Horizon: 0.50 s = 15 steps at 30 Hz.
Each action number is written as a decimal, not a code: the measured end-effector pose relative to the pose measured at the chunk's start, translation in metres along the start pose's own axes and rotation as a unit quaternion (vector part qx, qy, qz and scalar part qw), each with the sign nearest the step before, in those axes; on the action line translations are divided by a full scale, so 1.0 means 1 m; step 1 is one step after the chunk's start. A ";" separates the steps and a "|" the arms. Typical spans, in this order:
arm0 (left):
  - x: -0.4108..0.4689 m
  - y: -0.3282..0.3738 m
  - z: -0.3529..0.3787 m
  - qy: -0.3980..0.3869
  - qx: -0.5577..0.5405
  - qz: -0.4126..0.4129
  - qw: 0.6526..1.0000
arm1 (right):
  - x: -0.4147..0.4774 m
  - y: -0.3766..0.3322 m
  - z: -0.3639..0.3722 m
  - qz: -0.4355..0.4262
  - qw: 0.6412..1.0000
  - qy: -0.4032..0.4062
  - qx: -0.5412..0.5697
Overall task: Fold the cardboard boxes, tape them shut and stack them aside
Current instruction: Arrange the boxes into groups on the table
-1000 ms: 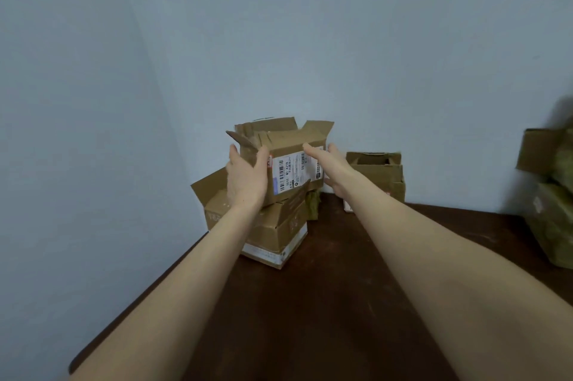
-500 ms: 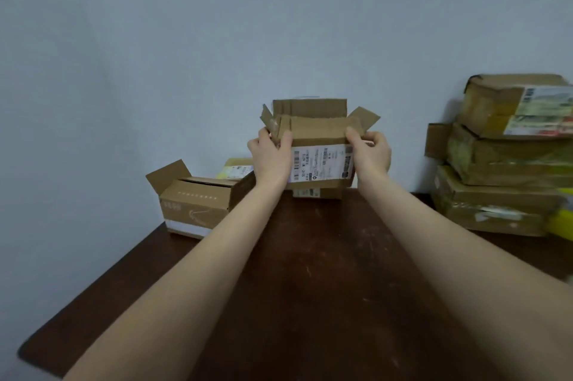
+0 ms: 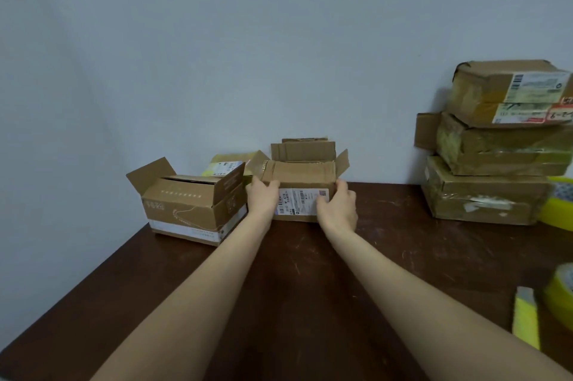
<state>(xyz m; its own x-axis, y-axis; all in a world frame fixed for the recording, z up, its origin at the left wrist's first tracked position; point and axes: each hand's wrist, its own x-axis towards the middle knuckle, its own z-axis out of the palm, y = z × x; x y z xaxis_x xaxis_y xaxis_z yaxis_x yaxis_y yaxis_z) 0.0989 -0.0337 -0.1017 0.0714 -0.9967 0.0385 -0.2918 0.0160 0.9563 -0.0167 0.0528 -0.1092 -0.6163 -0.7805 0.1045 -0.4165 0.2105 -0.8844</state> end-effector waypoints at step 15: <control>-0.065 0.045 -0.060 0.102 0.061 0.238 0.964 | -0.033 -0.022 0.020 -0.099 0.993 0.011 0.058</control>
<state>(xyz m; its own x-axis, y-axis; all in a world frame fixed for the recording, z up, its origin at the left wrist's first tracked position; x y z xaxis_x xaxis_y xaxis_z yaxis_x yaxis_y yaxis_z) 0.1386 0.0365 -0.0442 0.0844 -0.8424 0.5322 -0.4471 0.4454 0.7757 0.0265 0.0623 -0.1021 -0.5449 -0.7865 0.2905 -0.4520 -0.0162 -0.8918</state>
